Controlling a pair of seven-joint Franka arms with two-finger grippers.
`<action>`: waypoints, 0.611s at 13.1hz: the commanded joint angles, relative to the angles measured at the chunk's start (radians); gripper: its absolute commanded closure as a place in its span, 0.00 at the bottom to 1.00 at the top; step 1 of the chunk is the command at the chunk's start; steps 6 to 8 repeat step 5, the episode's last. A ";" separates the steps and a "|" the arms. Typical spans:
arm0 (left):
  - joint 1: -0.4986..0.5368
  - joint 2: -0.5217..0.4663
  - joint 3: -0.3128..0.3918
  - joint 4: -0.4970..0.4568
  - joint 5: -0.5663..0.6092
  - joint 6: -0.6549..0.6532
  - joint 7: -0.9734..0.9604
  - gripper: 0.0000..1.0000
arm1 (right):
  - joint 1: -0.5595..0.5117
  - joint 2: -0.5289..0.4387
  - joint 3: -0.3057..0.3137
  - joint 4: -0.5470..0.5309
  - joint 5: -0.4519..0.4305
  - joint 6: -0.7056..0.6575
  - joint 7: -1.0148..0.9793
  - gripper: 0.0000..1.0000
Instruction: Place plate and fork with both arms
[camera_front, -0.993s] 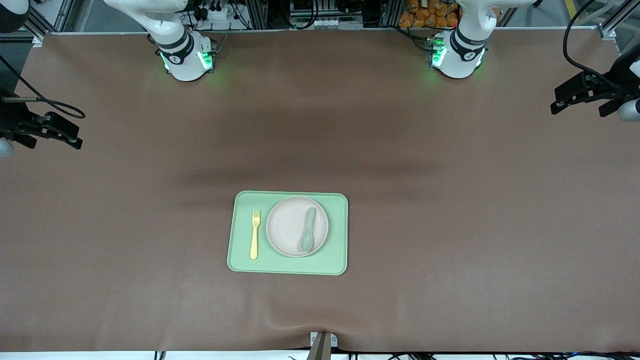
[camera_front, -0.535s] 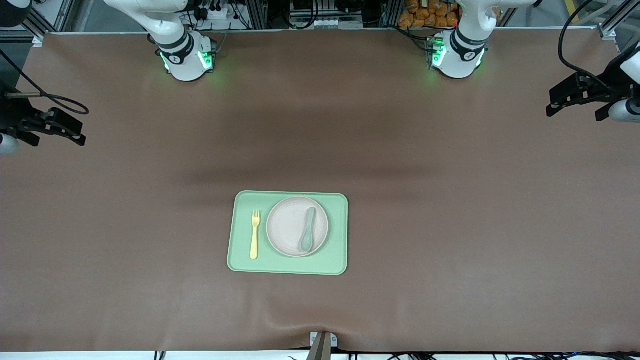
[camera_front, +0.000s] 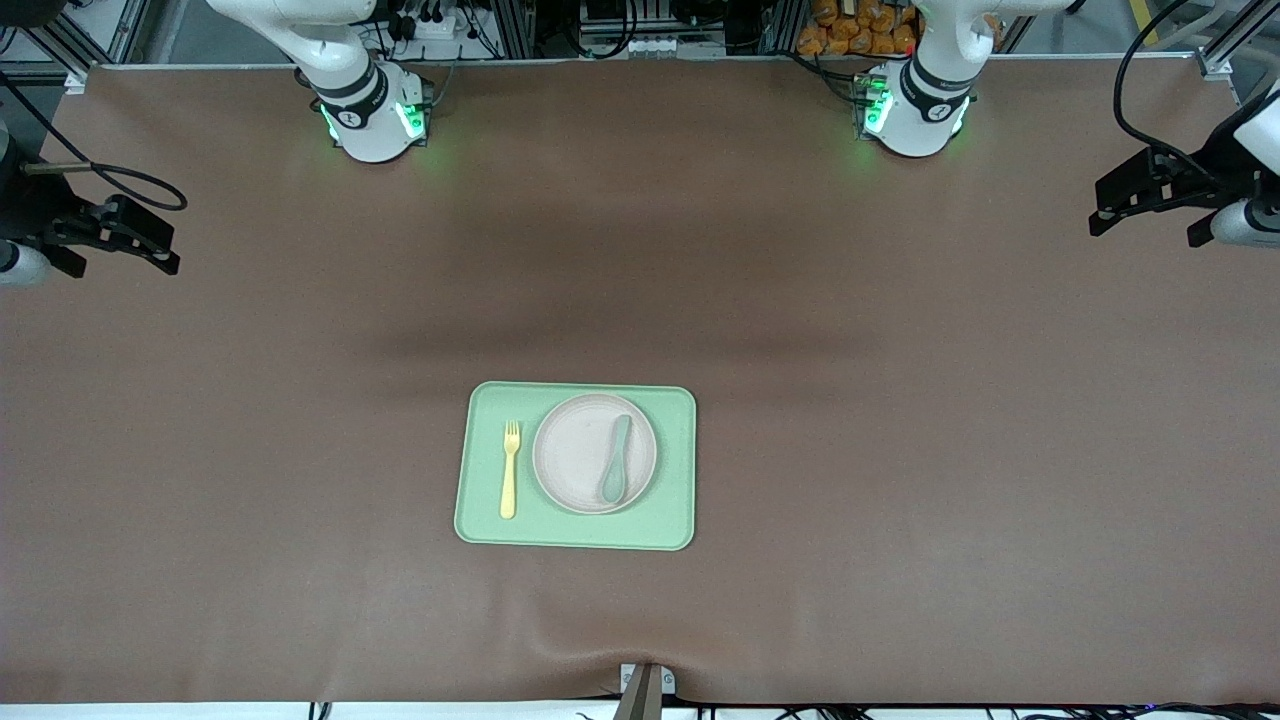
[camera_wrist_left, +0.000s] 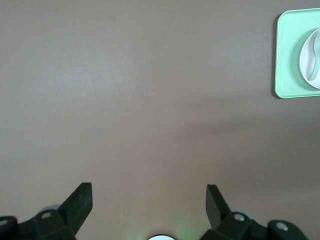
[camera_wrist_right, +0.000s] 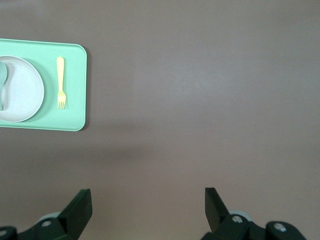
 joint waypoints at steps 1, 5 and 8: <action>-0.001 -0.006 0.003 -0.008 0.009 0.009 0.013 0.00 | 0.026 -0.031 -0.024 -0.027 0.009 0.006 -0.011 0.00; -0.001 -0.004 0.004 -0.008 0.016 0.009 0.007 0.00 | 0.034 -0.028 -0.032 -0.024 0.009 0.014 -0.011 0.00; -0.001 -0.004 0.004 -0.008 0.016 0.009 0.007 0.00 | 0.034 -0.028 -0.032 -0.024 0.009 0.014 -0.011 0.00</action>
